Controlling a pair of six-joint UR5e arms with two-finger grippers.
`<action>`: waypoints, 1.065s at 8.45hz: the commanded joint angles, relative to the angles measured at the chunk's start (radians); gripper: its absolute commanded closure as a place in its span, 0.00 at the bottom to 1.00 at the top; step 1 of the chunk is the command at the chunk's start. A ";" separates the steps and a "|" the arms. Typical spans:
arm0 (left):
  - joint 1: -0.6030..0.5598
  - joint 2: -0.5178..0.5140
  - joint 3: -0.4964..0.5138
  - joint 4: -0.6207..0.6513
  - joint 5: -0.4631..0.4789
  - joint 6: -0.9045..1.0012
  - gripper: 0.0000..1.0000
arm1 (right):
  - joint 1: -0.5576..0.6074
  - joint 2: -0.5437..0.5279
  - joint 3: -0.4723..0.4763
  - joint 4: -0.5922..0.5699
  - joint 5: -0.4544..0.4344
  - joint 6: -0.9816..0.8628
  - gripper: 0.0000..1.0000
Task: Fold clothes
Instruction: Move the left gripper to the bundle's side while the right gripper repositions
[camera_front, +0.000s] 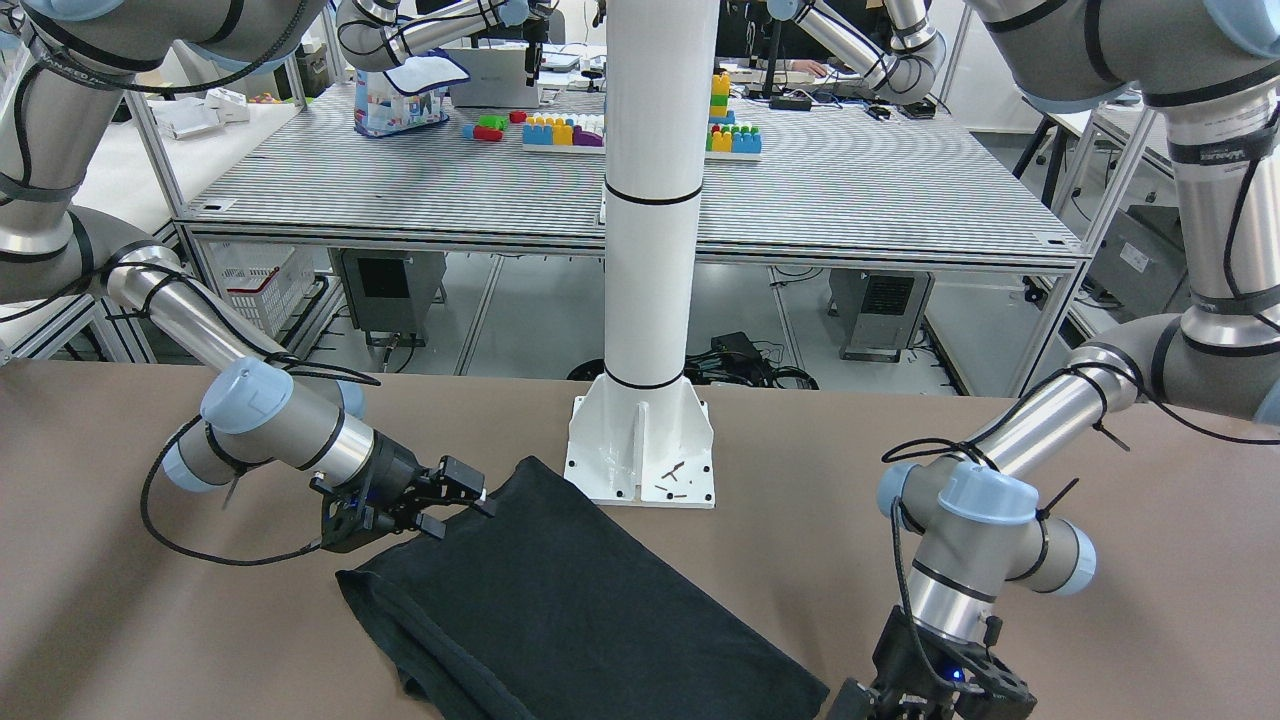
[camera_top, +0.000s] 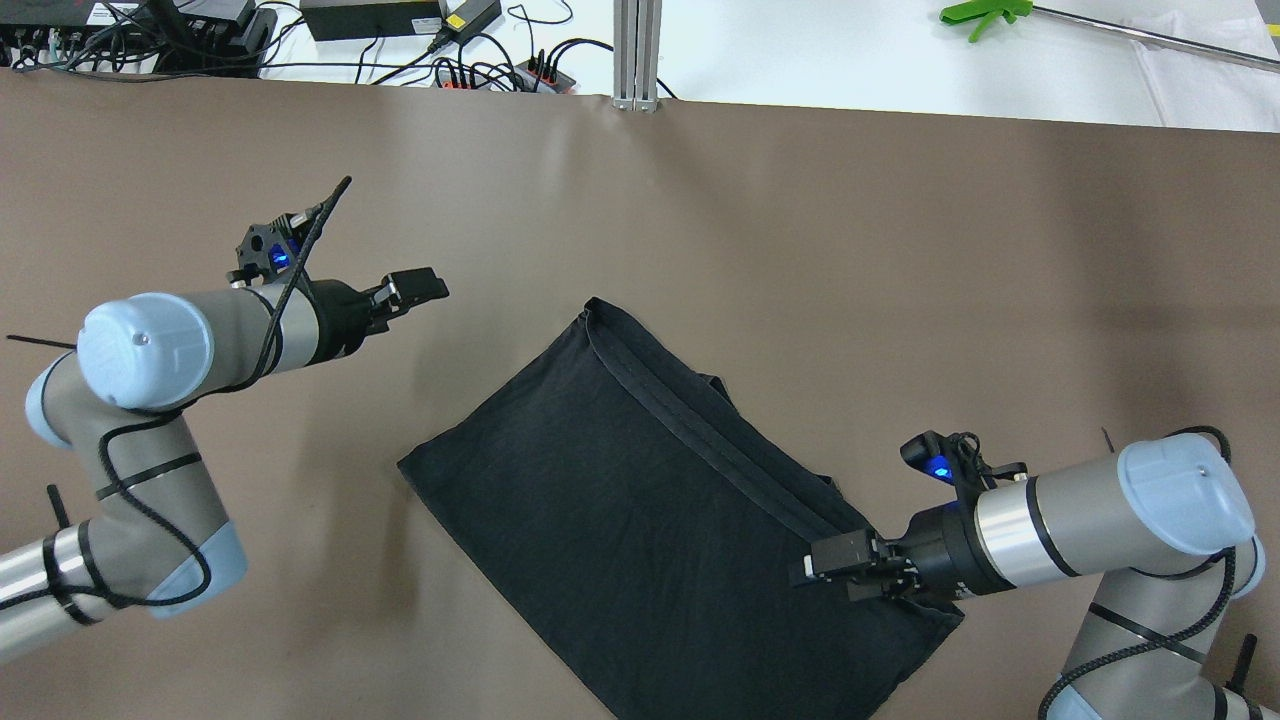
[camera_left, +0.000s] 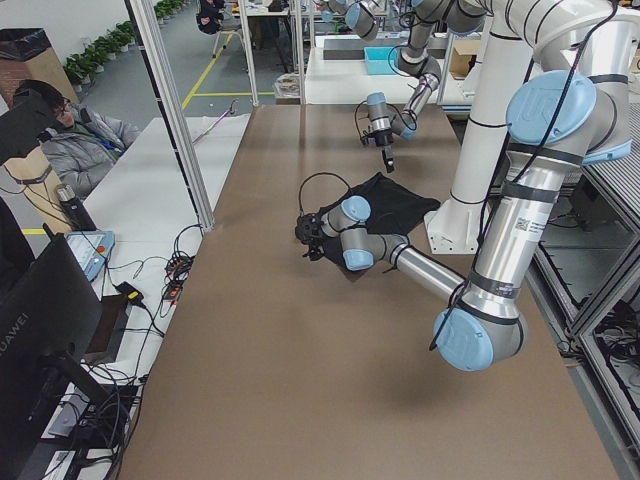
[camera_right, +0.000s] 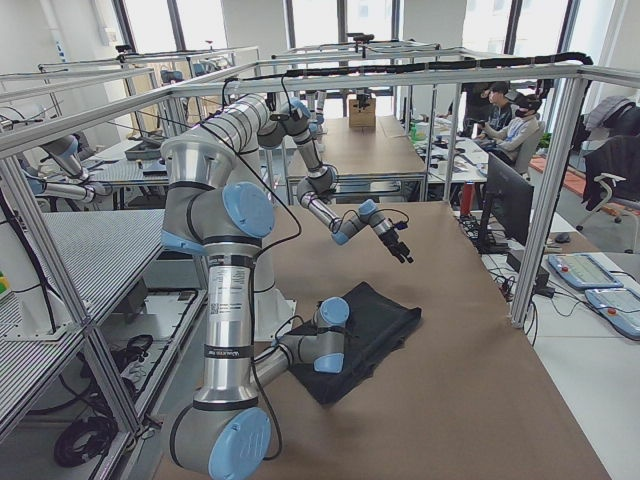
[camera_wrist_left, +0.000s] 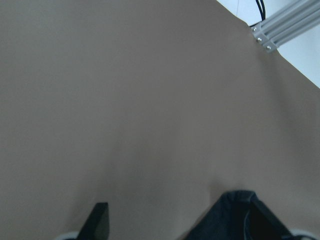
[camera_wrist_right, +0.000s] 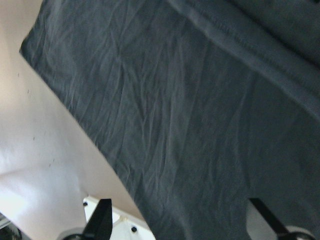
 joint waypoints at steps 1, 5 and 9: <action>0.100 0.130 -0.147 0.035 0.002 -0.013 0.00 | 0.028 0.005 -0.001 -0.072 -0.183 -0.027 0.06; 0.259 0.135 -0.098 0.025 0.148 -0.030 0.00 | 0.034 0.009 -0.012 -0.102 -0.269 -0.026 0.06; 0.287 0.166 -0.078 0.023 0.155 -0.030 0.00 | 0.031 0.013 -0.013 -0.102 -0.297 -0.024 0.06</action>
